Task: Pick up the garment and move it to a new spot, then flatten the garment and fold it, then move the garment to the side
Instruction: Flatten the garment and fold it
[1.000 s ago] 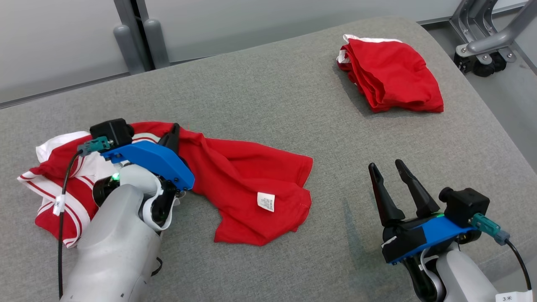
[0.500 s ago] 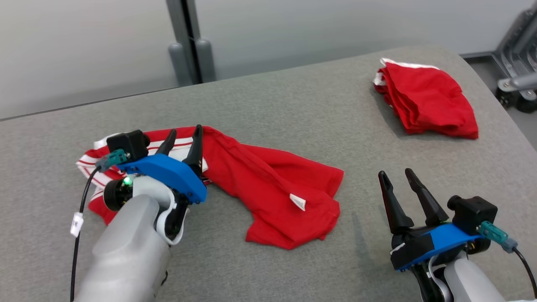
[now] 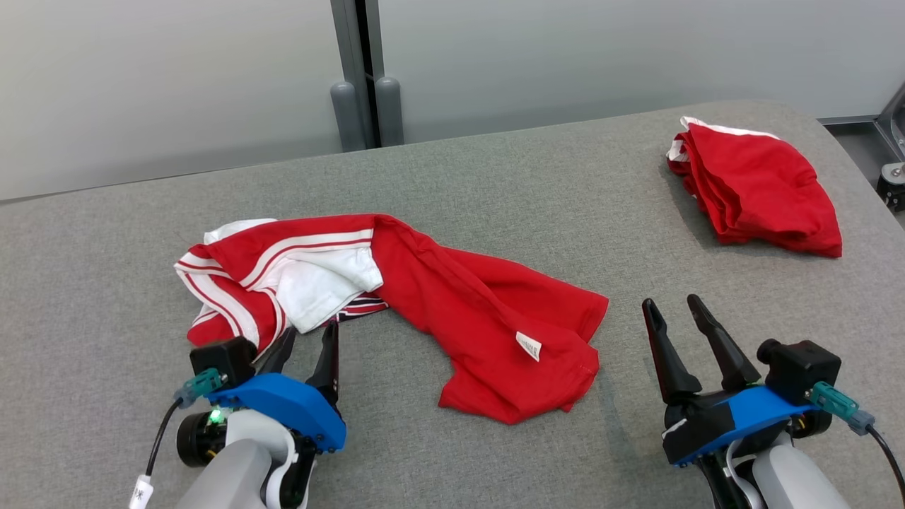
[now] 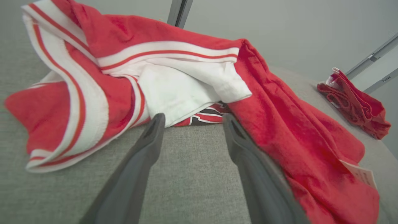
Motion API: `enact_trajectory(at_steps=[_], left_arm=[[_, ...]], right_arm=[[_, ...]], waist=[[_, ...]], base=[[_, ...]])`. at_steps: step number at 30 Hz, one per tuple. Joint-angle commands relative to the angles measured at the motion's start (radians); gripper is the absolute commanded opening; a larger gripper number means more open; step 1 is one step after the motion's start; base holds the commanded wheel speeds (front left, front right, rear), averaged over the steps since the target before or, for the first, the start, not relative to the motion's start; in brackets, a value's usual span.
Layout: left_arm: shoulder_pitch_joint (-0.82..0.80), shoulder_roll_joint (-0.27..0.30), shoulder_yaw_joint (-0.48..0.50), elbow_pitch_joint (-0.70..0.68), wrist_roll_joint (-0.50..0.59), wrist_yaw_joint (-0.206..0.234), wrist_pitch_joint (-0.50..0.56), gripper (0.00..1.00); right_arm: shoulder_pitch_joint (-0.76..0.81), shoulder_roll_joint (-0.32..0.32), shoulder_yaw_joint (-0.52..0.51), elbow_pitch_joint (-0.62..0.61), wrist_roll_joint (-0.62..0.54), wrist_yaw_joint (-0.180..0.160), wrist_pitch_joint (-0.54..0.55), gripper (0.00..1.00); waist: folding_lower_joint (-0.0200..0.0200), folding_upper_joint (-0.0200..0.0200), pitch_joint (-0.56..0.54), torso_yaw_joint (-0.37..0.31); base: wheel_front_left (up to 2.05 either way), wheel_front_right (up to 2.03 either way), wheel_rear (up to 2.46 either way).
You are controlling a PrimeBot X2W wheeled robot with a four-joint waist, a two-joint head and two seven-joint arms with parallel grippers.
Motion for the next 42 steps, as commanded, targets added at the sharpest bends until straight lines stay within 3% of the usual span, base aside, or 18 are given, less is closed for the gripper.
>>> enact_trajectory(at_steps=[1,15,26,27,30,42], left_arm=[[0.002,0.006,0.0,-0.011,-0.002,0.005,0.005,1.0],[-0.039,0.027,0.048,0.05,-0.11,0.002,0.181,1.0],[-0.12,0.038,0.054,0.135,-0.111,-0.019,0.163,1.0],[-0.122,0.037,0.053,0.135,-0.109,-0.02,0.157,0.99],[-0.123,0.035,0.052,0.126,-0.105,-0.017,0.142,0.81],[-0.129,0.052,0.059,0.037,-0.106,0.024,0.139,0.73]], right_arm=[[0.008,-0.007,0.002,-0.001,0.005,0.0,-0.003,1.0],[-0.017,-0.006,0.025,0.0,0.01,0.0,-0.003,1.0],[-0.022,-0.008,0.03,0.0,0.013,0.0,-0.003,1.0],[-0.022,-0.008,0.029,0.0,0.013,0.0,-0.003,1.0],[-0.016,-0.005,0.022,-0.002,0.009,0.0,-0.003,1.0],[-0.021,0.003,0.01,-0.011,0.004,0.0,-0.003,1.0]], waist=[[0.0,0.0,0.0,-0.001],[0.0,0.0,0.021,-0.043],[0.0,0.0,0.042,-0.081],[0.0,0.0,0.042,-0.083],[0.0,0.0,0.045,-0.084],[0.0,0.0,0.071,-0.074]], base=[[0.0,0.0,0.0],[0.0,0.0,0.0],[0.0,0.0,0.0],[0.0,0.0,0.0],[0.0,0.0,0.0],[0.0,0.0,0.0]])
